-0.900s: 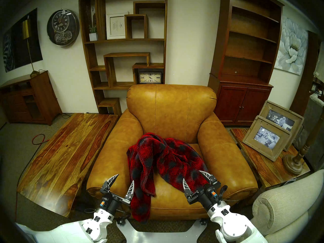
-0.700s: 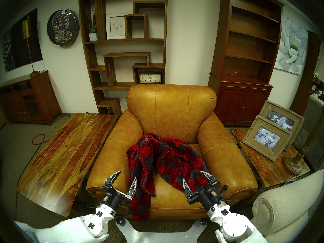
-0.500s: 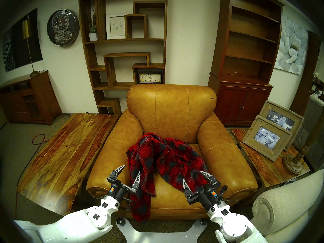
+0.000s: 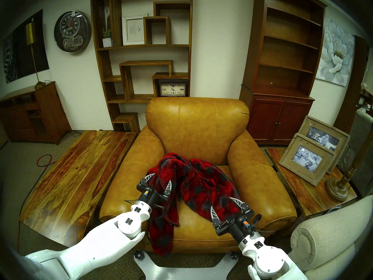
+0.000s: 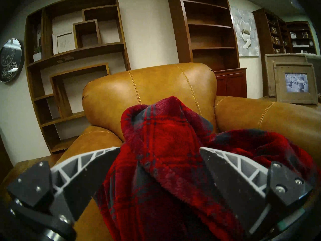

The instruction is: Move the blanket from sofa and drape it over the sofa arm

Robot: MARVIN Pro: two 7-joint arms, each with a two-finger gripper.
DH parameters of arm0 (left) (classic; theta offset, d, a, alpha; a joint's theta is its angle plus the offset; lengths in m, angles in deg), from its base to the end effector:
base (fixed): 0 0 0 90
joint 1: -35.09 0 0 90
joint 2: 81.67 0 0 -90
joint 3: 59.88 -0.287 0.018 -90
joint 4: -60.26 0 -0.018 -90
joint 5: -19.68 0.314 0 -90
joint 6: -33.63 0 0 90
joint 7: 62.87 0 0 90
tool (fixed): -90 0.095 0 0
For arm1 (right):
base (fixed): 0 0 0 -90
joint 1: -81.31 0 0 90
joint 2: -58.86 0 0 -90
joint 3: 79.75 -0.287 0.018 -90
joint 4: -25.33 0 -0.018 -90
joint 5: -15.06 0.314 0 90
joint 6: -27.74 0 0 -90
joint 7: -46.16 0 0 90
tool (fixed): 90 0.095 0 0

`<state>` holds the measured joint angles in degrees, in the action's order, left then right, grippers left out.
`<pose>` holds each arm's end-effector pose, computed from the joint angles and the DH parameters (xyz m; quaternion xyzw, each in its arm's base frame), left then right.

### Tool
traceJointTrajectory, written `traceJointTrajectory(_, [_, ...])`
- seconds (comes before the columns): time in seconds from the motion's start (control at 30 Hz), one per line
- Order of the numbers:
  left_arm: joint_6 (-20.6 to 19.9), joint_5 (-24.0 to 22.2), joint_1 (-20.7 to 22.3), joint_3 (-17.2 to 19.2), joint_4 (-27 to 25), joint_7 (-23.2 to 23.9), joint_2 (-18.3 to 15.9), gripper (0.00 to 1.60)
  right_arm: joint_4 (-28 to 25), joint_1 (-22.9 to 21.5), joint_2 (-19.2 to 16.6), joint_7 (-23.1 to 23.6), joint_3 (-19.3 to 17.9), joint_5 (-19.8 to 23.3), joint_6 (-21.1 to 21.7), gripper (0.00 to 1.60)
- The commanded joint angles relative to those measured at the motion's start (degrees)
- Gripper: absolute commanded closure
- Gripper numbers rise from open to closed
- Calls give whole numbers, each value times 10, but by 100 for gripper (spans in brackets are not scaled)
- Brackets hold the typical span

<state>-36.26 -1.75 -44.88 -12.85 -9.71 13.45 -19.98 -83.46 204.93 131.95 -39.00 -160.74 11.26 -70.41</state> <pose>0.3917 -0.0167 -0.4256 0.7227 -0.1792 0.6665 0.0367 0.2358 0.0225 -0.3665 -0.7370 -0.2160 -0.6384 0.0513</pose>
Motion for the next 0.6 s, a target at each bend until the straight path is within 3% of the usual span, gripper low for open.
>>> traceJointTrajectory(0.0, [-65, 7, 61, 13, 39, 17, 62, 0, -10, -3, 0, 1, 1, 0, -3, 0])
traceJointTrajectory(0.03, [-75, 4, 65, 16, 45, 22, 66, 0, -9, -3, 0, 1, 1, 0, -3, 0])
traceJointTrajectory(0.07, [-100, 7, 109, -4, 85, 27, 83, 0, -9, -4, 0, 1, 1, 0, -3, 0])
traceJointTrajectory(0.1, [-115, 3, 116, -2, 100, 32, 93, 0, -9, -4, 0, 1, 1, 0, -3, 0])
traceJointTrajectory(0.17, [-119, 8, 92, 17, 91, 32, 95, 0, -9, -4, 0, 0, 1, 0, -3, 0])
traceJointTrajectory(0.4, [-183, 28, 133, -9, 184, 55, 133, 0, -8, -4, 0, 0, 2, 0, -3, 0])
traceJointTrajectory(0.43, [-189, 30, 145, -15, 202, 57, 140, 16, -8, -4, 0, 0, 2, 0, -3, 0])
traceJointTrajectory(0.47, [-195, 33, 147, -13, 210, 56, 146, 51, -8, -4, 0, 0, 2, 0, -3, 0])
traceJointTrajectory(0.5, [-196, 36, 146, -9, 213, 57, 150, 104, -9, -4, 0, 0, 2, 0, -3, 0])
traceJointTrajectory(0.53, [-201, 38, 159, -12, 232, 59, 157, 123, -9, -4, 0, 0, 2, 0, -3, 0])
traceJointTrajectory(0.57, [-206, 41, 168, -14, 244, 61, 161, 160, -9, -4, -1, -1, 2, 0, -3, 0])
